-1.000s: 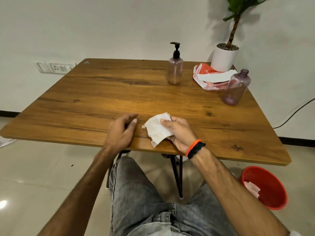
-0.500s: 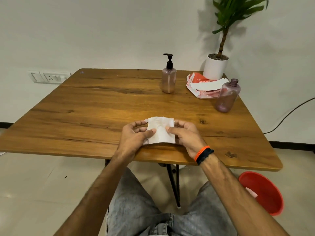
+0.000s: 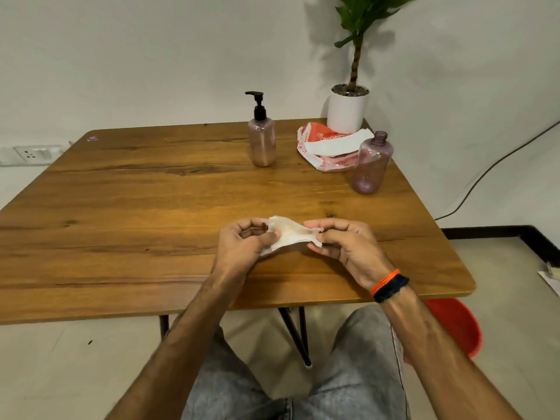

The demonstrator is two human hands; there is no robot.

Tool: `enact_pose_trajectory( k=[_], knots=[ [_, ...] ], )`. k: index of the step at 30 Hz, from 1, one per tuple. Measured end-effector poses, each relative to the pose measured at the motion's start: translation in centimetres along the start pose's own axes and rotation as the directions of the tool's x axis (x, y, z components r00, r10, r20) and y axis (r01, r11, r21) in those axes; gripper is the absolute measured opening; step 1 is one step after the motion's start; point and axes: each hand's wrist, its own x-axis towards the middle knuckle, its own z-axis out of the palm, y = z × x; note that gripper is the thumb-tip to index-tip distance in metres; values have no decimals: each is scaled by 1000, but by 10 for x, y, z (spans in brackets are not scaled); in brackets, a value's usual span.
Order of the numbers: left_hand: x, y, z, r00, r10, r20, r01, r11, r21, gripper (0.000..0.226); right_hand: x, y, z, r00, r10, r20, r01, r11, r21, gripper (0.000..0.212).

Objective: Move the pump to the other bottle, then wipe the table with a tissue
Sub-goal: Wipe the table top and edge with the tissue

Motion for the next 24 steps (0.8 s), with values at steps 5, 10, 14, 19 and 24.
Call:
enact_pose_trajectory(
  k=[5, 10, 14, 19, 24],
  knots=[
    [27, -7, 42, 997, 30, 66, -37, 993, 113, 12, 7, -8, -36, 999, -24, -36, 24, 1000, 4, 32],
    [57, -4, 94, 979, -64, 191, 36, 988, 149, 9, 28, -21, -64, 965, -118, -233, 91, 988, -121, 24],
    [74, 7, 132, 943, -48, 329, -8, 986, 166, 19, 43, -35, -87, 903, -187, -387, 95, 965, -244, 23],
    [83, 21, 189, 904, -23, 428, -122, 944, 308, 25, 41, -56, -120, 816, -130, -563, 9, 977, -214, 21],
    [74, 30, 262, 906, -37, 422, -153, 900, 408, 25, 23, -80, -170, 683, -142, -716, -28, 975, -221, 19]
  ],
)
